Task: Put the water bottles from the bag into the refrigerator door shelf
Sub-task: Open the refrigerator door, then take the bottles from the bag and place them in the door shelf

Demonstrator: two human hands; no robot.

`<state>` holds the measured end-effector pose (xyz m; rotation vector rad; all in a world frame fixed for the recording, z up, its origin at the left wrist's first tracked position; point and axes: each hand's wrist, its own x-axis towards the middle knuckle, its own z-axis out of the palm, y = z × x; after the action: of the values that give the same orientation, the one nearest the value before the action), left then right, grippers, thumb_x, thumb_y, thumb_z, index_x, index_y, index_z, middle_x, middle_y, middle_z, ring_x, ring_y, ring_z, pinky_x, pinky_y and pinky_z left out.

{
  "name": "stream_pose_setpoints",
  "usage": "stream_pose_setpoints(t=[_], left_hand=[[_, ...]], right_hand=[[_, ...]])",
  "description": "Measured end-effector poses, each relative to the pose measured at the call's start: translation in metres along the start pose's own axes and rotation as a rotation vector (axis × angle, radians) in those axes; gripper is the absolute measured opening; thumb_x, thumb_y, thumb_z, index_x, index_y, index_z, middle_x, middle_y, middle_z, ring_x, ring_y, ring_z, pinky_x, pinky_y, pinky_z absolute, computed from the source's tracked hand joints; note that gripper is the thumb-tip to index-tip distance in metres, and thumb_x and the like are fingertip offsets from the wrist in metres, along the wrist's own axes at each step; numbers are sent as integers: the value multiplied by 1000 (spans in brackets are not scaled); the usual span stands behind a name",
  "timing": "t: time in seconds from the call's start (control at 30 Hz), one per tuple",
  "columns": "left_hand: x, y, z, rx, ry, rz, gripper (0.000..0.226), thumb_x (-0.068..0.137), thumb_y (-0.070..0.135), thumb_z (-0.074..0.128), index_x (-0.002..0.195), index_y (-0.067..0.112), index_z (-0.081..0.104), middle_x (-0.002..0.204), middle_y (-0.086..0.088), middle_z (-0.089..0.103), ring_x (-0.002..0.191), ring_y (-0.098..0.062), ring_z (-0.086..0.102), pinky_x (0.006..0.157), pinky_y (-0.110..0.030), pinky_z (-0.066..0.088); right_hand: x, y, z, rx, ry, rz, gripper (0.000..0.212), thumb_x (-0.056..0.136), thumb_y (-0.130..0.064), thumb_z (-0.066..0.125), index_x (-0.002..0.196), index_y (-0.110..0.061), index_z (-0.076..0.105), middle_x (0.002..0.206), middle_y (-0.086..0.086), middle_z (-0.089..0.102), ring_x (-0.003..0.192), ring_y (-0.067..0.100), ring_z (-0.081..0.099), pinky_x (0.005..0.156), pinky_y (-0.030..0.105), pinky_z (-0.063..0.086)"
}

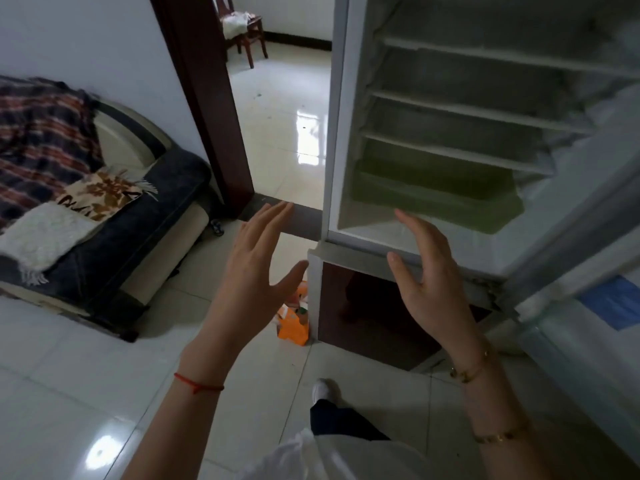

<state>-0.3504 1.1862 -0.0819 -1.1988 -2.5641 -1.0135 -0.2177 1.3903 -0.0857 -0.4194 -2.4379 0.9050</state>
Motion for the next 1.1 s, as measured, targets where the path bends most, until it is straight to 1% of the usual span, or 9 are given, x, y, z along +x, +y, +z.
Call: stream_pose_setpoints(t=[0.2,0.3,0.43,0.57,0.67,0.73,0.87,0.97,1.1], left_hand=[[31,-36,7,14,-16,-137,73,88,33,63,151,26,28,156,5,32,144,-13,31,116,-36,33],[40,-53,11,18,7,-207,71,89,33,63,151,26,30,153,4,37,139,-13,38,113,-31,35],[48,-83,18,8,-2,-278,67,89,31,63,149,23,34,149,1,43,134,-14,42,110,-32,39],[59,-124,23,-4,-52,-360,64,90,33,61,148,25,35,147,2,44,132,-13,44,107,-25,36],[71,-158,25,-42,-88,-408,61,91,31,61,146,23,38,146,-1,47,132,-16,46,108,-32,41],[83,-183,25,-71,-100,-422,57,91,28,61,144,20,41,143,-2,50,129,-17,49,107,-36,43],[111,-236,30,-92,-191,-445,54,92,27,60,143,20,43,142,-1,51,128,-16,49,108,-33,41],[125,-279,44,-136,-287,-473,52,91,26,60,141,20,45,141,-1,52,124,-15,52,104,-31,43],[136,-327,69,-281,-405,-635,52,89,24,64,138,14,50,136,-4,57,118,-18,58,96,-28,47]], right_hand=[[57,5,40,118,-148,-29,49,97,-21,51,144,-19,37,148,-4,41,136,2,36,102,-5,23],[79,6,63,163,-241,-30,47,98,-21,49,144,-20,38,148,-6,41,134,-1,36,98,-6,26],[101,10,98,225,-365,12,45,99,-21,46,143,-24,38,148,-11,40,134,-5,34,101,-3,29],[121,16,138,195,-464,93,42,100,-21,45,142,-22,40,147,-7,42,134,1,36,90,-12,27],[136,21,168,144,-493,132,42,100,-22,45,142,-21,40,147,-5,43,135,7,40,83,-13,29],[146,22,188,114,-490,162,42,100,-23,44,142,-21,41,146,-5,43,135,7,40,83,-10,31],[164,19,229,102,-470,289,41,101,-24,42,142,-22,40,148,-6,41,134,4,38,96,6,31],[175,22,268,107,-444,389,40,101,-23,42,141,-21,41,147,-4,43,136,11,40,102,15,33],[185,38,316,96,-443,544,38,102,-20,40,139,-18,43,145,0,44,135,15,41,103,20,32]])
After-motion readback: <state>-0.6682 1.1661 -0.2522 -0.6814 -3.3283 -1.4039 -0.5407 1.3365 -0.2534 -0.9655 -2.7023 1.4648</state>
